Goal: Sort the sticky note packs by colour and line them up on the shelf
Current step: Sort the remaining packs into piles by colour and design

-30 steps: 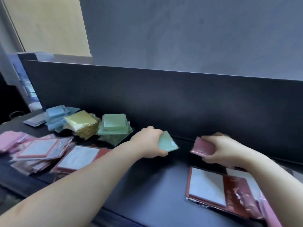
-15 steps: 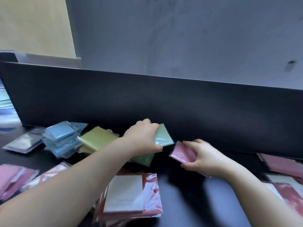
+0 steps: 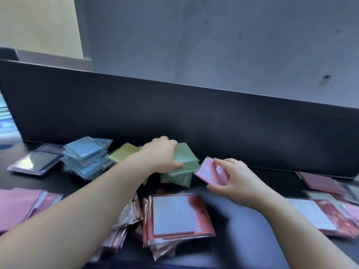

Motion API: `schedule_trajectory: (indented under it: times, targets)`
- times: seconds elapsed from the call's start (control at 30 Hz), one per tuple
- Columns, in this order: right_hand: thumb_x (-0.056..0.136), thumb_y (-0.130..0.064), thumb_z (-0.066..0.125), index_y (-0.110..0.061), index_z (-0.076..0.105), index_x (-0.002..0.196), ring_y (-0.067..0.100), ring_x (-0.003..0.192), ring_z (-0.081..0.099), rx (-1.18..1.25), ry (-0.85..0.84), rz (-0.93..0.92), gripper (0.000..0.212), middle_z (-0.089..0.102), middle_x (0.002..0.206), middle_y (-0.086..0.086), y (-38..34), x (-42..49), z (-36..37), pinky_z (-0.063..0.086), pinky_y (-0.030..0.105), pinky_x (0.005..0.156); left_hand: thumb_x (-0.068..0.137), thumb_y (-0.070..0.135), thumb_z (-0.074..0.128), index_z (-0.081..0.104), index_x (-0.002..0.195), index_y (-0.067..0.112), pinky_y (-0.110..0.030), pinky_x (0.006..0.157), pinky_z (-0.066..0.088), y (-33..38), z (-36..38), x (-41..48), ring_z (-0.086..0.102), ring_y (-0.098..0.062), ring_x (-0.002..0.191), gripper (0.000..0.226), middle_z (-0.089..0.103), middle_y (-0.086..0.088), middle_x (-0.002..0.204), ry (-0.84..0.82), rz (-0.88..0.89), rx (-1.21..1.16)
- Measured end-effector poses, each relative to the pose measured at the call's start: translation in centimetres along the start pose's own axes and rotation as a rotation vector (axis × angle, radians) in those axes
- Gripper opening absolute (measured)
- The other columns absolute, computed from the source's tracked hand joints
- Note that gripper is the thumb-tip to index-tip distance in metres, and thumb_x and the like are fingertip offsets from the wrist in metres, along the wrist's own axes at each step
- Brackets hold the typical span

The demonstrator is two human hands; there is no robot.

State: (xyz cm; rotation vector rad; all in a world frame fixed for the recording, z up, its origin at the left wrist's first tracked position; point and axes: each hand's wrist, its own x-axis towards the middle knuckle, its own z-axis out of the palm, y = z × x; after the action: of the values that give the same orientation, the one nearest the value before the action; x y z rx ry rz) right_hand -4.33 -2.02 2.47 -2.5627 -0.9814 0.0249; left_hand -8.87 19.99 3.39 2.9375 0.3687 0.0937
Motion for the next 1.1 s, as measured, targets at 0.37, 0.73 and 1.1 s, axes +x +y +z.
schedule_trajectory:
  times: [0.37,0.73,1.1]
  targets:
    - [0.076,-0.054,0.067,-0.03,0.031,0.146,0.011,0.126,0.031,0.086,-0.025,-0.295,0.083,0.043,0.136,-0.011,-6.3,-2.7,3.6,0.026,0.02,0.1,0.089,0.052,0.055,0.036,0.145,0.025,-0.034,0.11,0.033,-3.5,0.4,-14.6,0.035,-0.016,0.135,0.065,0.037,0.005,0.147,0.122,-0.21,-0.001]
    - [0.077,-0.059,0.064,-0.033,0.032,0.144,0.008,0.119,0.031,0.085,-0.126,-0.524,0.079,0.043,0.134,-0.014,-16.8,-4.0,8.6,0.029,0.02,0.097,0.086,0.055,0.057,0.035,0.144,0.03,-0.031,0.112,0.029,-12.5,2.0,-26.2,0.033,-0.014,0.135,0.067,0.036,0.01,0.148,0.225,-0.479,-0.099]
    - [0.078,-0.055,0.066,-0.029,0.026,0.149,0.011,0.131,0.028,-0.018,-0.165,-0.531,0.085,0.037,0.144,-0.01,-30.6,0.8,14.0,0.025,0.024,0.108,0.087,0.051,0.058,0.039,0.142,0.029,-0.03,0.106,0.034,-26.0,0.0,-28.2,0.039,-0.013,0.131,0.062,0.04,0.01,0.145,0.262,-0.451,-0.183]
